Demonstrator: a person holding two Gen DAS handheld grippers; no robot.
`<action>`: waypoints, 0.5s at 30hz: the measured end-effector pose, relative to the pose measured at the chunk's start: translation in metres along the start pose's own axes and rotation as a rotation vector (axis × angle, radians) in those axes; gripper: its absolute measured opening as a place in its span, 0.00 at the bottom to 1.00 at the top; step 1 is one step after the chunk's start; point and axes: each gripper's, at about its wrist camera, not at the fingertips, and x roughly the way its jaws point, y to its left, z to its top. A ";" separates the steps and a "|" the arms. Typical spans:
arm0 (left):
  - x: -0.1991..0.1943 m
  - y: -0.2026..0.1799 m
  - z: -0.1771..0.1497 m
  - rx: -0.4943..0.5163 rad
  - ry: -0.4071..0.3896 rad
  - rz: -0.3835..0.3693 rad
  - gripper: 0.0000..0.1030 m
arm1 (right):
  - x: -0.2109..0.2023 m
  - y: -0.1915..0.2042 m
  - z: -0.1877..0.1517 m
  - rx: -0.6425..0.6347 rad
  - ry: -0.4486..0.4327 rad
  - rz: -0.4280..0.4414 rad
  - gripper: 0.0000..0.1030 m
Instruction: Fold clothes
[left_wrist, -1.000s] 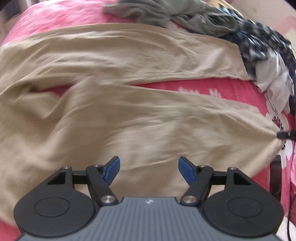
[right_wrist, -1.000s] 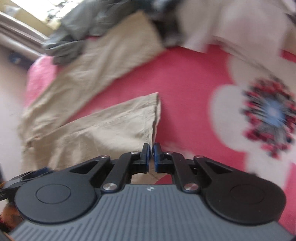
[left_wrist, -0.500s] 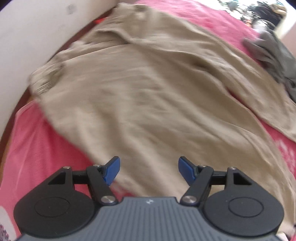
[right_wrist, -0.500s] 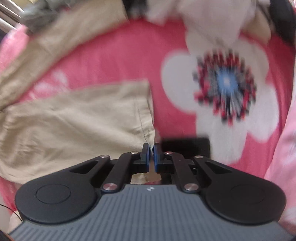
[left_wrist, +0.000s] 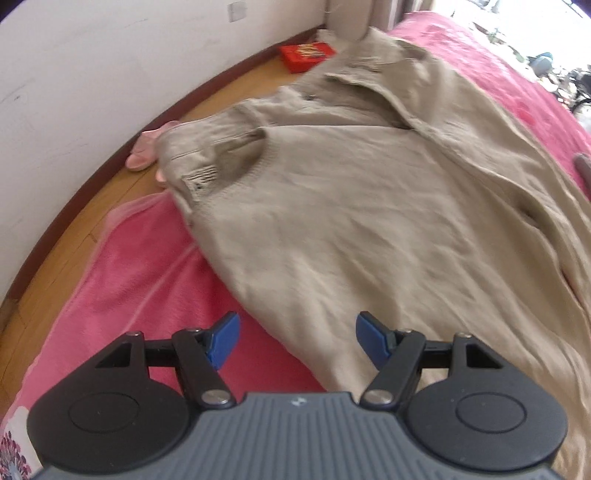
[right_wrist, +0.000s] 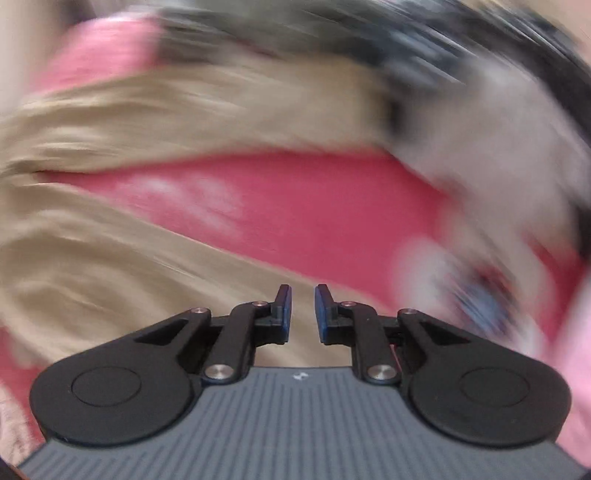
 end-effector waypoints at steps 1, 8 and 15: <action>0.004 0.002 0.001 -0.009 0.005 0.015 0.69 | 0.018 0.028 0.012 -0.052 -0.013 0.067 0.13; 0.006 0.032 0.003 -0.037 0.028 0.055 0.69 | 0.127 0.170 0.045 -0.261 0.102 0.345 0.11; -0.007 0.070 0.047 -0.050 -0.099 0.067 0.69 | 0.127 0.121 0.037 -0.244 0.244 0.182 0.07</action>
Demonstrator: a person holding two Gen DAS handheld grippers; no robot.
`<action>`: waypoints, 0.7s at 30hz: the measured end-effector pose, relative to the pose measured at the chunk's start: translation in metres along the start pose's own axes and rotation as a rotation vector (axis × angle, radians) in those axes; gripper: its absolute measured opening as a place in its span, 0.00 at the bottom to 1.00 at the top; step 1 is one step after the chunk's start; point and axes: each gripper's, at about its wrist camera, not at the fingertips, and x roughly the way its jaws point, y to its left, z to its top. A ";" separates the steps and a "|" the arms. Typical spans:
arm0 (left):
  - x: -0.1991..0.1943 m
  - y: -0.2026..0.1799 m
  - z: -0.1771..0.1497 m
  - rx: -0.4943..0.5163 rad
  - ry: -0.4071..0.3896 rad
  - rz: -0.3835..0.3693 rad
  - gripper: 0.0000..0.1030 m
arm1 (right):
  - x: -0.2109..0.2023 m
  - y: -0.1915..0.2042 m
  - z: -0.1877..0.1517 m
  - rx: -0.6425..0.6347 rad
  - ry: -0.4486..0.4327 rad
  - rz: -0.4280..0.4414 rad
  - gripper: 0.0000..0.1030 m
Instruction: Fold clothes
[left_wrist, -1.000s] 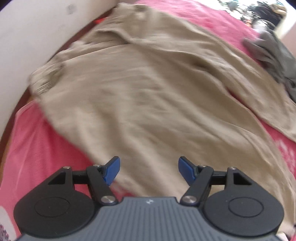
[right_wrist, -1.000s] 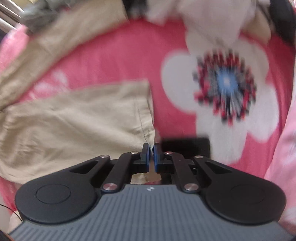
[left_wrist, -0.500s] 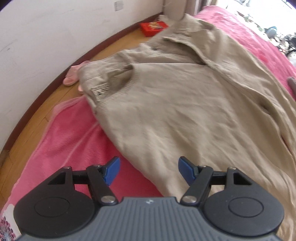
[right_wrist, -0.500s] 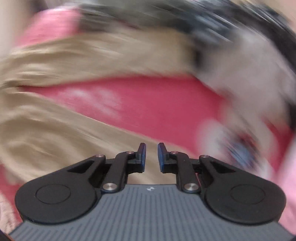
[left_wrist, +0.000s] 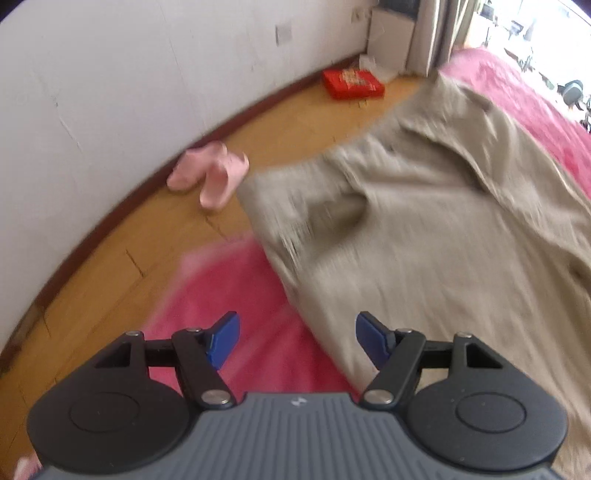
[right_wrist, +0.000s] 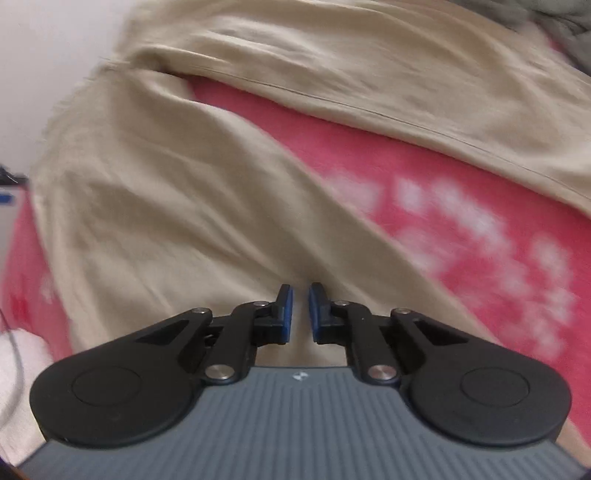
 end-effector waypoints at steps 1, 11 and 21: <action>0.004 0.001 0.007 0.001 -0.003 0.007 0.69 | -0.006 -0.004 0.001 0.002 0.019 -0.044 0.07; 0.047 0.011 0.016 -0.022 0.053 -0.022 0.70 | -0.013 0.180 0.141 -0.243 -0.263 0.256 0.12; 0.053 0.032 0.009 -0.090 0.080 -0.117 0.71 | 0.084 0.355 0.244 -0.447 -0.181 0.278 0.12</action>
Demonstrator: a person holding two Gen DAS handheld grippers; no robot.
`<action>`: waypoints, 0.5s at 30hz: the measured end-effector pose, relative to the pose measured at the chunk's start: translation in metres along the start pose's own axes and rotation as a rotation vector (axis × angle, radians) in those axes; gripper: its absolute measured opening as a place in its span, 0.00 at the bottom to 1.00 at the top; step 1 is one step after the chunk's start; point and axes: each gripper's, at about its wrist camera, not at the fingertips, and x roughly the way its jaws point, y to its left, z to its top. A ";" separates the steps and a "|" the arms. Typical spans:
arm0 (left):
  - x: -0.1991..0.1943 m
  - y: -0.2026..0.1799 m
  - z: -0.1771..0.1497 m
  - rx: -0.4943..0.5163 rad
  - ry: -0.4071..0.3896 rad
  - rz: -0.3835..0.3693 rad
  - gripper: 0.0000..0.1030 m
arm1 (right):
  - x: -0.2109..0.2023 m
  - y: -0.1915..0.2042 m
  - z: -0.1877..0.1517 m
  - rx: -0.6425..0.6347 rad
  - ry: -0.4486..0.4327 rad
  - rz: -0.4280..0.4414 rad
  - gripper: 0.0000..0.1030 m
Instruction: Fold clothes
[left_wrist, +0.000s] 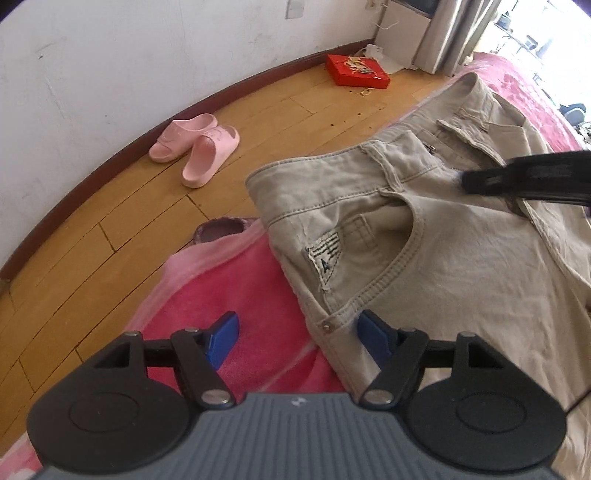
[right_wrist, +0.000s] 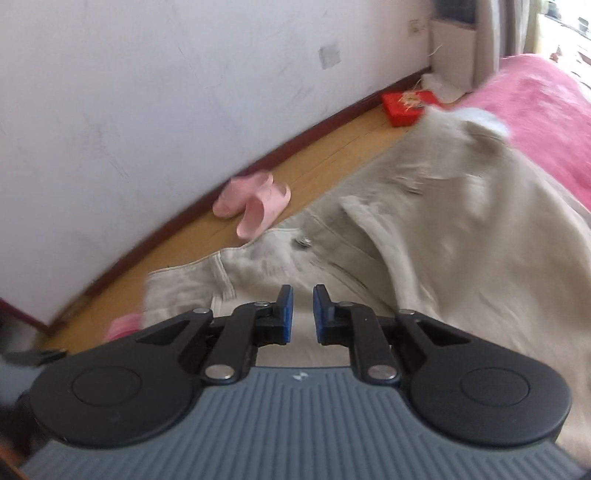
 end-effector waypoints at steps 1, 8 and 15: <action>0.000 0.001 0.000 0.002 0.000 -0.007 0.71 | 0.011 0.005 0.002 -0.010 0.037 0.005 0.12; 0.001 0.008 0.000 -0.003 -0.001 -0.055 0.72 | 0.064 0.008 0.018 0.038 0.071 -0.069 0.00; 0.002 0.015 -0.002 -0.018 0.008 -0.092 0.72 | 0.043 0.002 0.023 0.084 -0.067 -0.114 0.03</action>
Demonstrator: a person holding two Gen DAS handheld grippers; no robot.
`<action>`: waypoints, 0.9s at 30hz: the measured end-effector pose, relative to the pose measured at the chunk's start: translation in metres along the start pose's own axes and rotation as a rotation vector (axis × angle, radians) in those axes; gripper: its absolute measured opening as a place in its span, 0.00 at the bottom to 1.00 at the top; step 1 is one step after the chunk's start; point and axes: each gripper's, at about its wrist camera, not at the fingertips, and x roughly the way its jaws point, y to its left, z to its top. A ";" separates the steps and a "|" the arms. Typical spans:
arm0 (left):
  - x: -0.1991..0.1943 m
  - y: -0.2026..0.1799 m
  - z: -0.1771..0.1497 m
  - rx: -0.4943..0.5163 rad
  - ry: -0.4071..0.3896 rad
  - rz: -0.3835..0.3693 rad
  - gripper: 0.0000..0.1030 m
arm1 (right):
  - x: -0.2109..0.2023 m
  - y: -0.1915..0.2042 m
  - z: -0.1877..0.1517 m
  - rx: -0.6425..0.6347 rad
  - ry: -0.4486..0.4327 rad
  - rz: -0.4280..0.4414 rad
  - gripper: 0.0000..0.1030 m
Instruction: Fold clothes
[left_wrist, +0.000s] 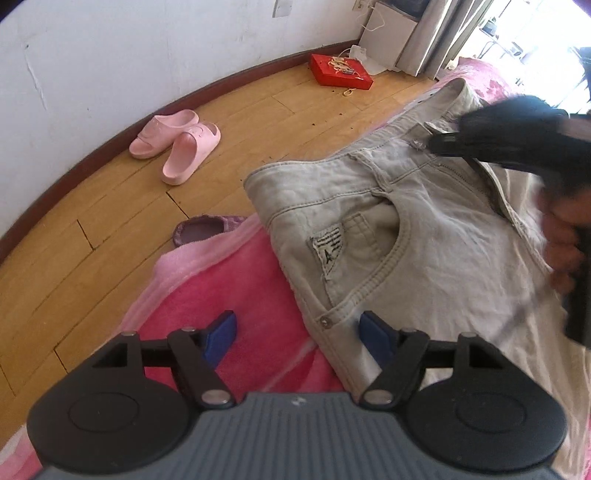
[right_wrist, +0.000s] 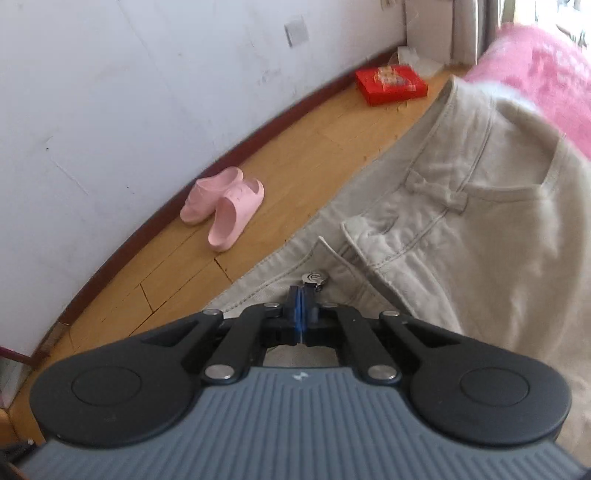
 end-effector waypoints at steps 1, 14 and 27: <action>0.000 0.002 -0.002 -0.001 0.002 -0.006 0.72 | -0.015 -0.002 -0.004 0.002 -0.025 0.006 0.04; -0.009 0.007 -0.002 0.041 0.020 -0.068 0.72 | -0.101 -0.107 -0.027 0.553 -0.124 0.171 0.06; -0.020 -0.016 -0.033 -0.014 0.023 -0.087 0.61 | -0.273 -0.093 -0.372 1.491 0.031 0.358 0.27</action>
